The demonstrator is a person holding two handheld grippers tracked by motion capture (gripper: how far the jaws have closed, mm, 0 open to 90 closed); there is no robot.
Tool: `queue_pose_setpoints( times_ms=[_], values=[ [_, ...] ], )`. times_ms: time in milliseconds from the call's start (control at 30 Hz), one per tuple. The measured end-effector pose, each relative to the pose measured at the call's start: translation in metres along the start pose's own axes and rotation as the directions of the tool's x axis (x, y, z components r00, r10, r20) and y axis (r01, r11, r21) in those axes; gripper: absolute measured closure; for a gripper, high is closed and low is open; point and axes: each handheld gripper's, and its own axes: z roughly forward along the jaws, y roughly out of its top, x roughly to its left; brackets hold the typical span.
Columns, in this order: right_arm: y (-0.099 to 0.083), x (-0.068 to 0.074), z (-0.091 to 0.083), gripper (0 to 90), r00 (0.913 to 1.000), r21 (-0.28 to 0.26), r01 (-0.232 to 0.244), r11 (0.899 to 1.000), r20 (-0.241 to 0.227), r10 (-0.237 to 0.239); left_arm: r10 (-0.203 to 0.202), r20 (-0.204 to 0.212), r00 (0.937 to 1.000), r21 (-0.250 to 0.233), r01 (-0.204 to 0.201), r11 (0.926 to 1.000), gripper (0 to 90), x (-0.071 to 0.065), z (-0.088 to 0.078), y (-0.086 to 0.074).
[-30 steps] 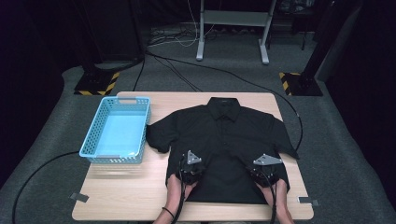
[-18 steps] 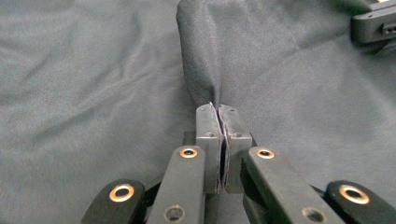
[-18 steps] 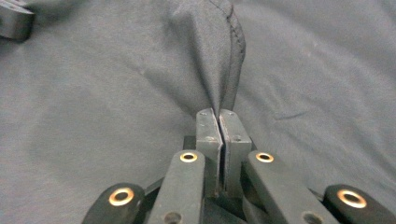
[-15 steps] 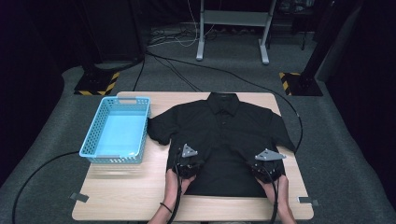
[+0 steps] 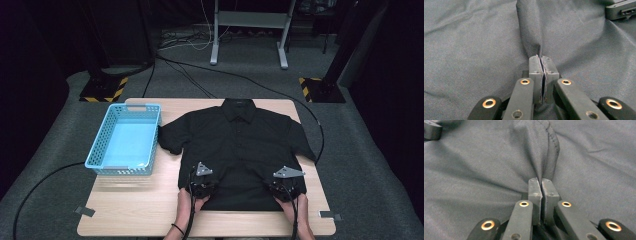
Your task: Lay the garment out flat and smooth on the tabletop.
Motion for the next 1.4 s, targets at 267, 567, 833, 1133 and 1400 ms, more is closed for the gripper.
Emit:
queue_pose_setpoints(
  times_ms=[267,567,833,1133,1400],
  values=[
    [0.017,-0.011,0.017,86.8,0.9995,-0.006,-0.008,1.000,0.030,0.009,-0.011,-0.035,0.9993,-0.002,0.011,0.9999,87.9,0.012,0.011,0.015],
    [0.041,-0.018,0.019,48.3,0.9980,0.020,-0.052,0.998,0.036,0.051,-0.059,-0.036,0.9976,-0.005,0.059,0.9982,59.2,0.022,0.011,0.035],
    [0.053,-0.017,0.042,63.2,0.9981,0.080,-0.058,0.995,0.027,0.056,0.001,-0.070,0.9976,0.050,0.003,0.9987,65.7,0.014,0.032,0.046],
    [0.047,-0.007,0.023,88.2,0.9986,0.017,-0.053,0.998,-0.001,0.053,0.022,-0.036,0.9991,-0.008,-0.022,0.9997,88.0,0.001,0.012,0.041],
    [0.014,0.029,-0.033,88.2,0.9994,-0.043,0.012,0.999,-0.031,-0.014,0.110,0.032,0.9935,-0.042,-0.108,0.9932,88.0,-0.036,-0.030,0.003]
  ],
)
